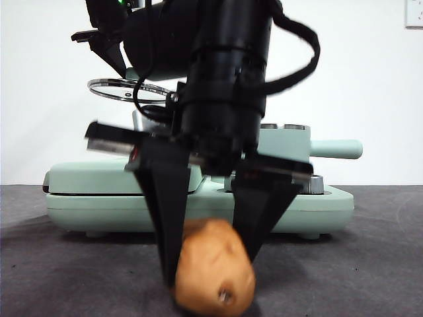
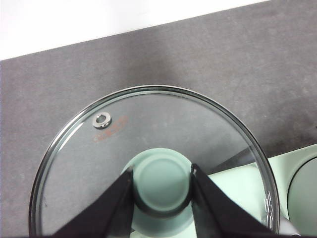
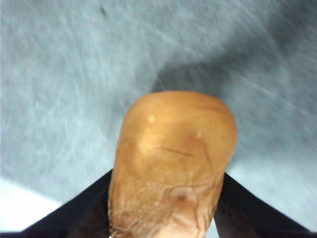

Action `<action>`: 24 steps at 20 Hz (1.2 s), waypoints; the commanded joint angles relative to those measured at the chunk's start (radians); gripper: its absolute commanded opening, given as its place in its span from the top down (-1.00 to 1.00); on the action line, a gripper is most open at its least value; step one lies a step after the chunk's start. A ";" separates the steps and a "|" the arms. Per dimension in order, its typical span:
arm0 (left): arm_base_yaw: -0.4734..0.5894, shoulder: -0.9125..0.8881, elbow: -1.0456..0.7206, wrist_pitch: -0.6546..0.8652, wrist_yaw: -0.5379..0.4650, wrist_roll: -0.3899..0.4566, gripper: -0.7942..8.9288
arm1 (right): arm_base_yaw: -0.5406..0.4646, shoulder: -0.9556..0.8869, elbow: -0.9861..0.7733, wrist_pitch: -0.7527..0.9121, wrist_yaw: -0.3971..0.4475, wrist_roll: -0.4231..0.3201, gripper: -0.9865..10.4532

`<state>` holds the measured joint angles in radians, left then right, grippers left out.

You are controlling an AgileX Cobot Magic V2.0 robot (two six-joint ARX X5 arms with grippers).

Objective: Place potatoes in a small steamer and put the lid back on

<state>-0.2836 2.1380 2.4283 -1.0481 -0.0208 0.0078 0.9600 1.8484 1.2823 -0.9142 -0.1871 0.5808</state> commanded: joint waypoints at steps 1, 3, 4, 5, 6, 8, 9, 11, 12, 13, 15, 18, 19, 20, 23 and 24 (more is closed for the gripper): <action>-0.003 -0.019 0.041 0.022 0.002 -0.001 0.83 | -0.023 -0.022 0.103 -0.082 0.000 -0.037 0.49; -0.003 -0.019 0.041 0.022 0.002 -0.001 0.83 | -0.073 -0.026 0.229 -0.191 0.005 -0.089 0.49; -0.003 -0.019 0.041 0.021 0.002 -0.001 0.83 | -0.103 -0.026 0.300 -0.235 0.005 -0.117 0.49; -0.003 -0.019 0.041 0.021 0.002 -0.001 0.83 | -0.132 -0.026 0.366 -0.263 0.005 -0.143 0.49; -0.003 -0.019 0.041 0.020 0.002 -0.001 0.83 | -0.163 -0.026 0.431 -0.283 0.006 -0.158 0.49; -0.003 -0.019 0.041 0.019 0.002 -0.001 0.83 | -0.231 -0.026 0.550 -0.315 0.031 -0.194 0.49; -0.003 -0.019 0.041 0.019 0.002 -0.001 0.83 | -0.268 -0.025 0.601 -0.322 0.039 -0.219 0.49; -0.003 -0.019 0.041 0.017 0.003 -0.001 0.83 | -0.345 -0.022 0.675 -0.310 0.037 -0.258 0.49; -0.003 -0.019 0.041 0.015 0.003 -0.001 0.83 | -0.381 -0.013 0.703 -0.300 0.037 -0.276 0.49; -0.003 -0.019 0.041 0.014 0.003 -0.001 0.83 | -0.415 0.002 0.731 -0.299 0.033 -0.288 0.49; -0.004 -0.019 0.041 0.014 0.003 -0.001 0.83 | -0.469 0.046 0.777 -0.300 0.026 -0.317 0.47; -0.005 -0.019 0.041 0.011 0.004 -0.003 0.83 | -0.531 0.145 0.857 -0.298 -0.027 -0.348 0.46; -0.005 -0.019 0.041 0.011 0.018 -0.007 0.83 | -0.544 0.183 0.893 -0.299 -0.049 -0.355 0.46; -0.005 -0.019 0.041 0.011 0.029 -0.013 0.83 | -0.552 0.221 0.931 -0.297 -0.050 -0.362 0.46; -0.005 -0.019 0.041 0.005 0.031 -0.013 0.83 | -0.558 0.309 1.025 -0.312 -0.048 -0.385 0.46; -0.005 -0.019 0.041 0.003 0.031 -0.013 0.83 | -0.558 0.325 1.036 -0.318 -0.047 -0.388 0.46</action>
<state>-0.2844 2.1376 2.4283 -1.0637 0.0055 0.0032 0.3935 2.1517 2.2890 -1.2274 -0.2329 0.2119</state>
